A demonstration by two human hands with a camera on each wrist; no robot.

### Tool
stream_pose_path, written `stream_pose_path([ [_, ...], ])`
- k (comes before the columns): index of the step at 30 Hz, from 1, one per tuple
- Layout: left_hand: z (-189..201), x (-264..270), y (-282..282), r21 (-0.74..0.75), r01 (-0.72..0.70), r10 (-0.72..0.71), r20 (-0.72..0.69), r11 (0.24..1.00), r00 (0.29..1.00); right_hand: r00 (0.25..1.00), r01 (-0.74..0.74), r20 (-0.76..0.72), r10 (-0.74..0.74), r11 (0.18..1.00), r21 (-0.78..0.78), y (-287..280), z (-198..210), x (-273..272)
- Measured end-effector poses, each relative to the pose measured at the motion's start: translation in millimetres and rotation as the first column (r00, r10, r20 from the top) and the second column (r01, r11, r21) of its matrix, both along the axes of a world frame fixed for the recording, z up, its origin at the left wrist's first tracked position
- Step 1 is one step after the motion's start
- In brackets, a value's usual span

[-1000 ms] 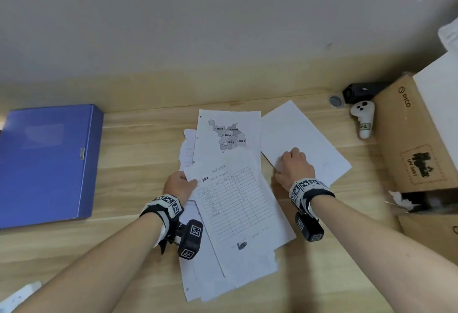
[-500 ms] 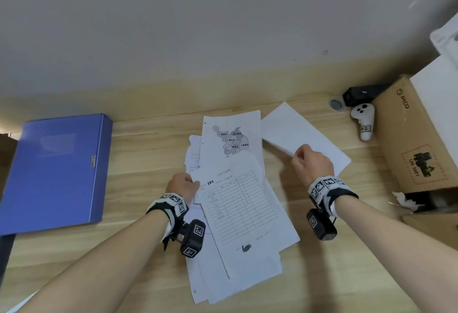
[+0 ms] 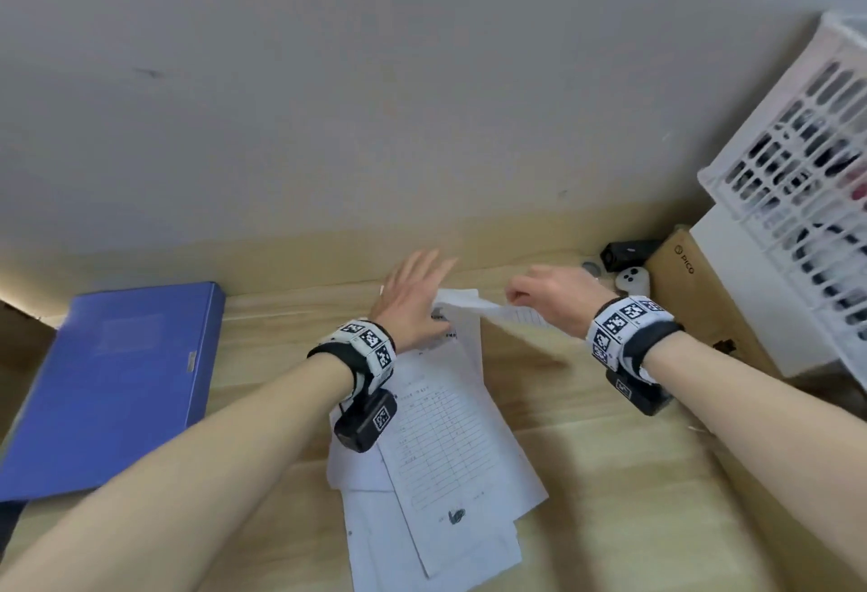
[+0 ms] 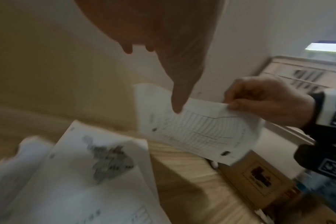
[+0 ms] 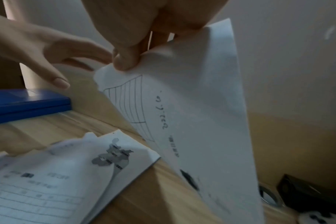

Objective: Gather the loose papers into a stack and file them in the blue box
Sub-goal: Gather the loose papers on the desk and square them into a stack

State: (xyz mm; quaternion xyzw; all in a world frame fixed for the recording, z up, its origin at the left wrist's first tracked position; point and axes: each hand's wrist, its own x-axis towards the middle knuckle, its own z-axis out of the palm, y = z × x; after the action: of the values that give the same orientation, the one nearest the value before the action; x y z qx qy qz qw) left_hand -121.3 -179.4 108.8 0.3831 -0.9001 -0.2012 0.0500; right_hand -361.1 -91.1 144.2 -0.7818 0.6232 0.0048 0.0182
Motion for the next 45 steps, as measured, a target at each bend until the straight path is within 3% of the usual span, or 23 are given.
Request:
stream_pose_path([
  [2,13.6,-3.4,0.2,0.036,0.117,-0.12,0.119,0.993,0.986,0.997,-0.048,0.06,0.051,0.998,-0.05,1.0,11.0,17.1],
  [4,20.4,1.3,4.1,0.148,0.126,-0.139,0.084,0.981,0.987,0.995,-0.034,0.088,0.039,0.998,-0.059,3.1,16.4,30.0],
  [9,10.9,36.1,12.2,0.393,-0.08,0.136,-0.118,0.916,0.984,0.969,0.158,0.226,-0.102,0.956,-0.247,10.8,17.2,36.3],
  [11,3.7,53.7,13.7,0.469,-0.16,0.246,-0.127,0.868,0.961,0.909,0.329,0.351,-0.227,0.906,-0.266,14.5,8.9,33.0],
  [14,-7.2,77.3,16.5,0.575,-0.216,0.366,-0.158,0.789,0.917,0.743,0.563,0.529,-0.41,0.811,-0.163,20.5,-10.5,31.8],
  [17,-14.7,91.6,19.0,0.632,-0.235,0.441,-0.19,0.739,0.877,0.64,0.622,0.541,-0.545,0.781,0.051,25.8,-37.2,32.6],
  [19,-19.1,97.3,19.5,0.646,-0.244,0.467,-0.198,0.724,0.862,0.662,0.582,0.506,-0.553,0.805,0.119,30.7,-52.0,37.6],
  [21,-23.1,101.6,18.9,0.599,-0.246,0.401,-0.138,0.762,0.906,0.724,0.531,0.465,-0.509,0.842,0.095,33.3,-63.4,46.2],
  [23,-26.0,100.1,15.9,0.54,-0.185,0.229,-0.016,0.821,0.973,0.826,0.437,0.406,-0.39,0.899,-0.024,31.7,-65.2,54.6],
  [25,-24.9,91.8,15.6,0.542,-0.086,0.033,0.107,0.836,0.994,0.929,0.233,0.314,-0.196,0.969,-0.086,26.6,-57.4,68.4],
  [28,-20.8,66.9,13.4,0.577,-0.013,-0.125,0.199,0.817,0.972,0.95,0.004,0.306,-0.059,0.985,0.175,17.8,-46.1,91.1],
  [31,-29.7,44.4,10.6,0.586,-0.017,-0.128,0.205,0.81,0.97,0.891,0.022,0.399,-0.217,0.898,0.44,16.2,-56.8,100.0],
  [34,-49.5,38.7,2.9,0.494,-0.109,0.02,0.182,0.863,0.983,0.768,0.137,0.481,-0.423,0.842,0.522,26.0,-85.2,85.9],
  [36,-62.5,44.1,-5.2,0.459,-0.208,0.185,0.095,0.864,0.978,0.636,0.196,0.54,-0.552,0.792,0.579,37.6,-101.4,69.2],
  [38,-75.5,55.6,-13.3,0.483,-0.332,0.357,0.043,0.81,0.933,0.459,0.254,0.608,-0.647,0.752,0.608,50.1,-111.9,52.4],
  [40,-84.5,67.8,-15.6,0.507,-0.418,0.418,0.12,0.754,0.9,0.278,0.345,0.657,-0.701,0.711,0.613,60.7,-118.9,39.7],
  [41,-89.9,73.0,-13.9,0.509,-0.441,0.403,0.191,0.739,0.895,0.233,0.404,0.658,-0.716,0.687,0.604,65.3,-124.1,35.1],
  [42,-95.5,76.9,-10.4,0.511,-0.455,0.373,0.261,0.729,0.891,0.216,0.466,0.648,-0.731,0.66,0.59,68.9,-132.3,30.7],
  [45,-114.8,85.3,11.5,0.502,-0.51,0.321,0.418,0.699,0.85,0.3,0.57,0.517,-0.802,0.585,0.577,80.3,-162.0,26.5],
])
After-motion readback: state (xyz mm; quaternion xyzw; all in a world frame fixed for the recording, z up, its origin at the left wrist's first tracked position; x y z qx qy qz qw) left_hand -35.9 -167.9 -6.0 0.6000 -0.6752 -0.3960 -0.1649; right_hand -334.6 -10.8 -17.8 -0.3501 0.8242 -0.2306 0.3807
